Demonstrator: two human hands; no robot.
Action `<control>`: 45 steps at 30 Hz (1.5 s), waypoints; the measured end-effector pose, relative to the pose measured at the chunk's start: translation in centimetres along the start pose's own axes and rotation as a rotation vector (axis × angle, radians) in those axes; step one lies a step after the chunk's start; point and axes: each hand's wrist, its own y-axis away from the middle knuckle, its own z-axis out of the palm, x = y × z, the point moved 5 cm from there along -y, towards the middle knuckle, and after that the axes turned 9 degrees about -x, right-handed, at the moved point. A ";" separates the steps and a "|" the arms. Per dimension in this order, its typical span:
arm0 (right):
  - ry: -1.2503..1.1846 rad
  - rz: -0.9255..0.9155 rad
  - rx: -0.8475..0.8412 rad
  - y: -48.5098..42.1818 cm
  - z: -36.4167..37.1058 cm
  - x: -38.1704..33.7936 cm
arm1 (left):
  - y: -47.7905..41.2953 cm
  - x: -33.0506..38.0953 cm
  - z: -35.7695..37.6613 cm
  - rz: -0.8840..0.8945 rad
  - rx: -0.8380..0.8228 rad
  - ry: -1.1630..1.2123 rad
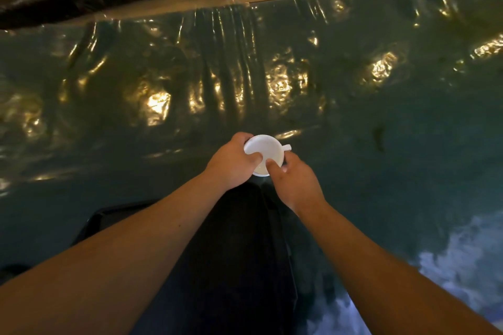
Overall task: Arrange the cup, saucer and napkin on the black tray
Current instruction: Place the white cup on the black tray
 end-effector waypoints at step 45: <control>0.640 -0.373 -0.093 8.8 4.5 0.0 | 13.3 -8.7 3.3 -0.182 -0.037 0.105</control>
